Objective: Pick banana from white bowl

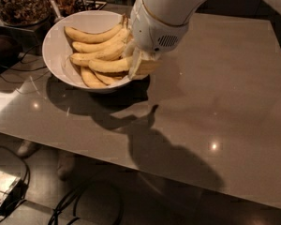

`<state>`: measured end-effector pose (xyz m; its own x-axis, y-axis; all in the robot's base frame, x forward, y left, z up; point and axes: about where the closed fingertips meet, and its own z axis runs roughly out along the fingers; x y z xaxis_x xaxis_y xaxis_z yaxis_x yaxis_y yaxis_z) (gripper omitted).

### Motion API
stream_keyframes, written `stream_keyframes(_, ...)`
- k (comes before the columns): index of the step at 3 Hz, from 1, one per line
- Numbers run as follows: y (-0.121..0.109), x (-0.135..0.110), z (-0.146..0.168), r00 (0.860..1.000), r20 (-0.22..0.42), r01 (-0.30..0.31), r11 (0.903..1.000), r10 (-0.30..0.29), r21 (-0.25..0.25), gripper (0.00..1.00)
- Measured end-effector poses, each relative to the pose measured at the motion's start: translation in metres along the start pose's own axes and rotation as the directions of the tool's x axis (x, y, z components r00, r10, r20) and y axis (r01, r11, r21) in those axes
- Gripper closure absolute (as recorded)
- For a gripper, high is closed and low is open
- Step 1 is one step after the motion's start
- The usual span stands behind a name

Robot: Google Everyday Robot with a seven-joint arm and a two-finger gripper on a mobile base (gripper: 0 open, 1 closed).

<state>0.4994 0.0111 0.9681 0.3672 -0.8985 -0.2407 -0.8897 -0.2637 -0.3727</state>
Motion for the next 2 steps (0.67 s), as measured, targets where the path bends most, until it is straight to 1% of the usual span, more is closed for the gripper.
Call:
stream_keyframes(1,0.027,0.002,-0.010,0.998,0.045,-0.040,0.9990,0.039,0.019,1.00)
stream_keyframes(2,0.051,0.007,-0.013,0.994,0.065,-0.094,0.9955,0.092,0.018,1.00)
